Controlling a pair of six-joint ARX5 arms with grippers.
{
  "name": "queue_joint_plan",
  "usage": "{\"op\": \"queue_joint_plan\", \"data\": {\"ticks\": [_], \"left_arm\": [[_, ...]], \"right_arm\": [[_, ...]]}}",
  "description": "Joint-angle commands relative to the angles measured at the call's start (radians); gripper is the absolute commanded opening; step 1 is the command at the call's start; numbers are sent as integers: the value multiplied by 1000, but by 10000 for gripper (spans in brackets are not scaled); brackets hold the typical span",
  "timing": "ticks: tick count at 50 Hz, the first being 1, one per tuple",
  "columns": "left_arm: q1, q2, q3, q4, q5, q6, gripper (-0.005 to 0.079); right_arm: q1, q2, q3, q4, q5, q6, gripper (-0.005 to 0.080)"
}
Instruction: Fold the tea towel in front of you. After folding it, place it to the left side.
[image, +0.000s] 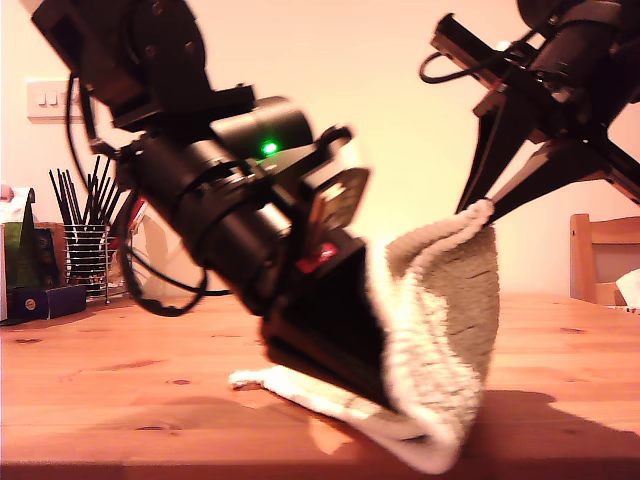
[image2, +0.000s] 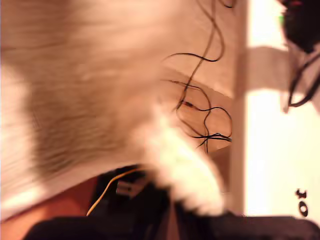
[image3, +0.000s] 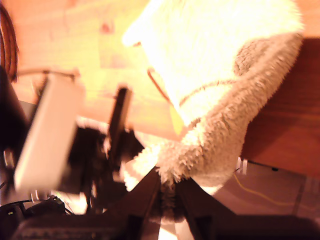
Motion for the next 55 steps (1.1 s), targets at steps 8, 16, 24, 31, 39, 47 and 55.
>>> {"op": "queue_joint_plan", "data": {"ticks": [8,16,24,31,39,47,55], "left_arm": [[17,14,-16,71,-152,5,-22],[85,14,-16,124,-161,5,-22],[142,15,-16,177,-177,4,-22],[156,16,-16,242,-255,3,-22],[156,45,-16,264,-296,2,-22],[163,83,-16,280,-361,-3,-22],[164,109,-16,264,-366,-4,-22]], "right_arm": [[-27,5,13,-2,-28,-29,-13],[-29,5,13,-6,-30,-39,-13],[-33,5,13,-10,-30,-55,-13],[-33,5,13,-10,-31,-55,-13],[-33,5,13,-7,-50,-55,-13],[-33,5,13,-7,-64,-55,-13],[-33,5,13,-7,-86,-55,-13]]}}
